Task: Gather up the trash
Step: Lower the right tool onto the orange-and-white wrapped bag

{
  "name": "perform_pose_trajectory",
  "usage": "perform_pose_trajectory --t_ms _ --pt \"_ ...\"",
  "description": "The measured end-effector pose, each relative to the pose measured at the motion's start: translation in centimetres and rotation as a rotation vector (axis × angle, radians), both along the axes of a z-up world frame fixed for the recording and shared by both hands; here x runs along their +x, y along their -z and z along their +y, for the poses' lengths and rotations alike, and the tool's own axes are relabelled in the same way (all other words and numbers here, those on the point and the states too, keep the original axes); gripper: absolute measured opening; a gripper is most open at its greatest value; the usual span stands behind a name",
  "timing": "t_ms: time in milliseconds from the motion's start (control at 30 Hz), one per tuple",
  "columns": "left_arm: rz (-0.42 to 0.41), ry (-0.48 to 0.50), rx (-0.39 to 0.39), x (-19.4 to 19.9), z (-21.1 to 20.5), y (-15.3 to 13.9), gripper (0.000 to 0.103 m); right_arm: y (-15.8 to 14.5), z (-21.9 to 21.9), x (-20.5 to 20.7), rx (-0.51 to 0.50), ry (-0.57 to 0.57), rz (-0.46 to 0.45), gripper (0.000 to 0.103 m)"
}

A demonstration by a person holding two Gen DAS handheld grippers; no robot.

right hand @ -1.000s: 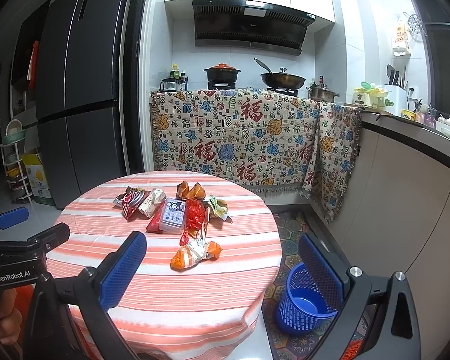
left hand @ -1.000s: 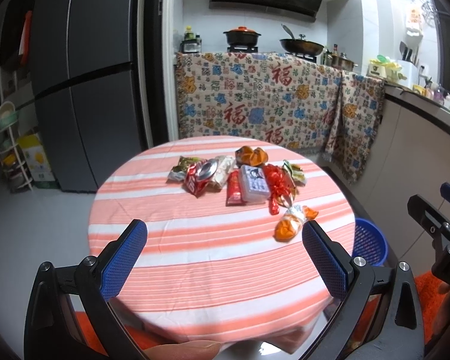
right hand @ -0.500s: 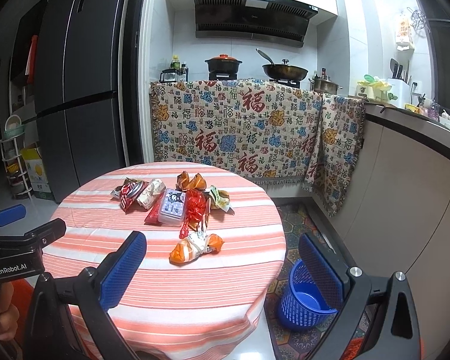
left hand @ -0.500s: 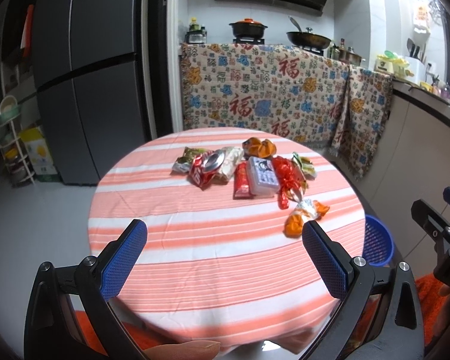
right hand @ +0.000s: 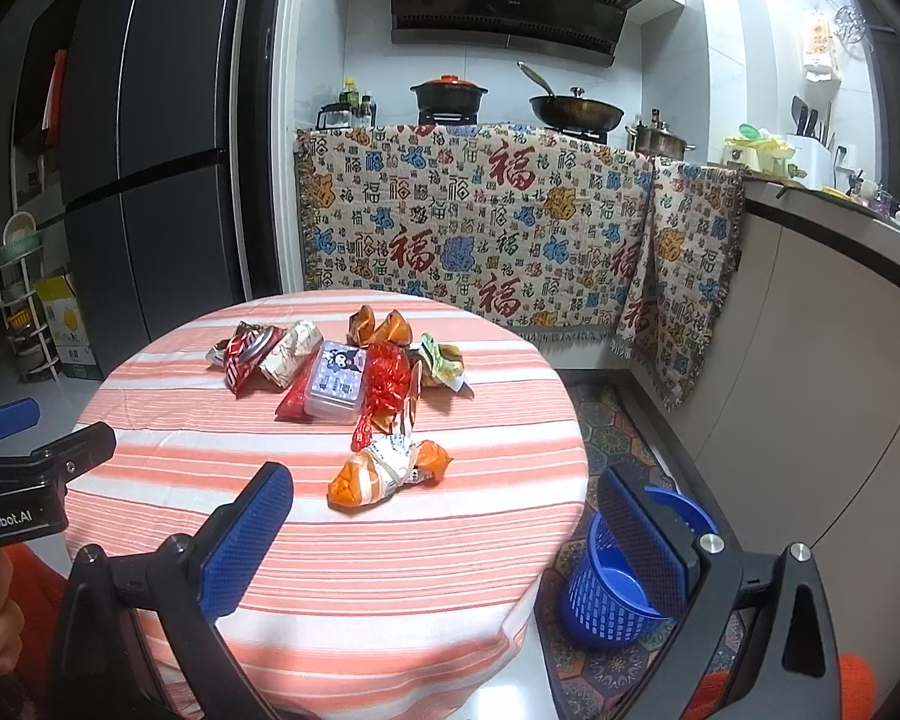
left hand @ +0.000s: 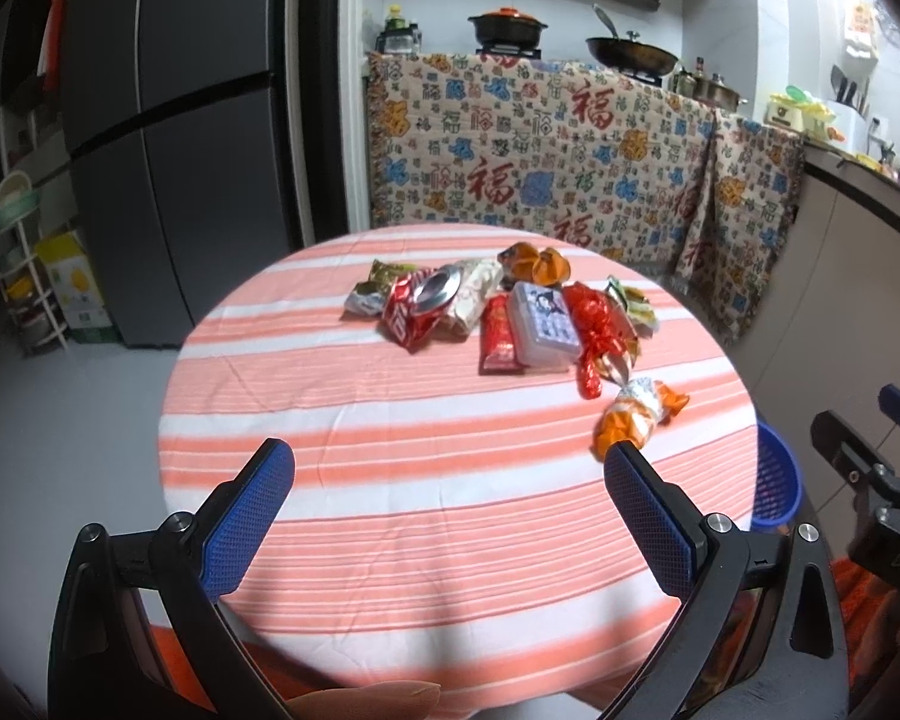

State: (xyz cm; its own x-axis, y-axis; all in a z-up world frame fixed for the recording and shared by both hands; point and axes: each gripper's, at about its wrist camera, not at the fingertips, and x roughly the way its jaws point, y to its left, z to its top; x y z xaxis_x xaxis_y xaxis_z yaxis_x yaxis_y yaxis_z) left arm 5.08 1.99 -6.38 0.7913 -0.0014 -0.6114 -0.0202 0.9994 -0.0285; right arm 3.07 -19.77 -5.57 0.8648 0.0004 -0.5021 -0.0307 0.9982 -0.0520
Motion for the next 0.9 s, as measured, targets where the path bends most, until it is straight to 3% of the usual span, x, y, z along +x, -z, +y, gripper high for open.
perform_pose_trajectory --t_ms 400,600,767,900 --pt "0.056 -0.027 0.008 2.0 0.6 2.9 0.103 4.7 1.9 5.1 0.014 -0.004 0.093 0.103" --pt "0.077 -0.035 0.015 2.5 0.8 3.8 0.103 7.0 2.8 9.4 0.111 0.020 0.168 0.103" --pt "0.104 -0.053 0.032 3.2 1.1 4.7 0.103 10.0 3.3 14.0 0.178 0.074 0.283 0.103" --pt "0.140 -0.066 0.045 4.2 1.3 5.6 0.103 12.3 3.7 15.4 0.122 0.040 0.373 0.103"
